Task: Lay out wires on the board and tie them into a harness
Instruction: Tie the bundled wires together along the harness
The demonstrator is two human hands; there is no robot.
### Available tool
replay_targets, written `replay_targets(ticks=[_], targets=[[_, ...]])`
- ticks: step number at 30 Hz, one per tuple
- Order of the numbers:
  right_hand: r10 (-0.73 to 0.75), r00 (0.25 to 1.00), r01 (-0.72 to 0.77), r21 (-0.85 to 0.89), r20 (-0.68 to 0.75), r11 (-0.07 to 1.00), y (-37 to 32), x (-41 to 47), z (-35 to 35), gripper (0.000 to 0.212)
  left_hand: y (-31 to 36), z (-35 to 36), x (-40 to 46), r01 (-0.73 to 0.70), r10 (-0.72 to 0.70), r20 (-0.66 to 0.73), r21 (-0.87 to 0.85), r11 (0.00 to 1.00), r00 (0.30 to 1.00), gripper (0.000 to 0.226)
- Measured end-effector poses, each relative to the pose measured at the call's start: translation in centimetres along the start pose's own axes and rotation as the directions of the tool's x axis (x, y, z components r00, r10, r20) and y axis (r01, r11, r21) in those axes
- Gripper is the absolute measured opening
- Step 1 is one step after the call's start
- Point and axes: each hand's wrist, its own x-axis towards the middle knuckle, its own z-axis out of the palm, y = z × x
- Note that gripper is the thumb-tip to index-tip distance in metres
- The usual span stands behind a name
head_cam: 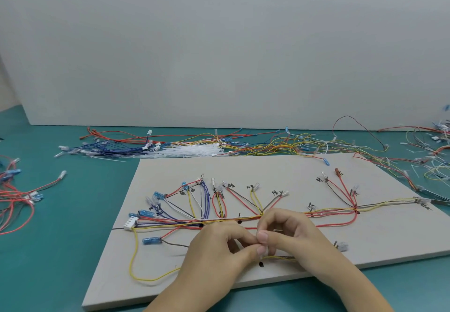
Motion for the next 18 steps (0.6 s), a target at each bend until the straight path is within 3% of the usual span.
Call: replay_targets(ticks=[5,10,18], targets=[[-0.023,0.996,0.032,0.102,-0.088,0.994,-0.35,-0.01,-0.11,0.012,0.1,0.01,-0.07,0.009,-0.011,0.022,0.107,0.994,1.0,0.015],[0.009,0.998,-0.007,0.031,-0.055,1.0,-0.16,-0.2,-0.04,0.014,0.19,-0.02,-0.21,0.009,-0.01,0.033,0.054,0.998,0.999,0.019],[0.017,0.999,-0.015,0.094,-0.027,0.995,-0.36,-0.1,-0.23,0.017,0.4,-0.29,-0.13,0.012,-0.022,0.078,0.124,0.992,0.997,0.006]])
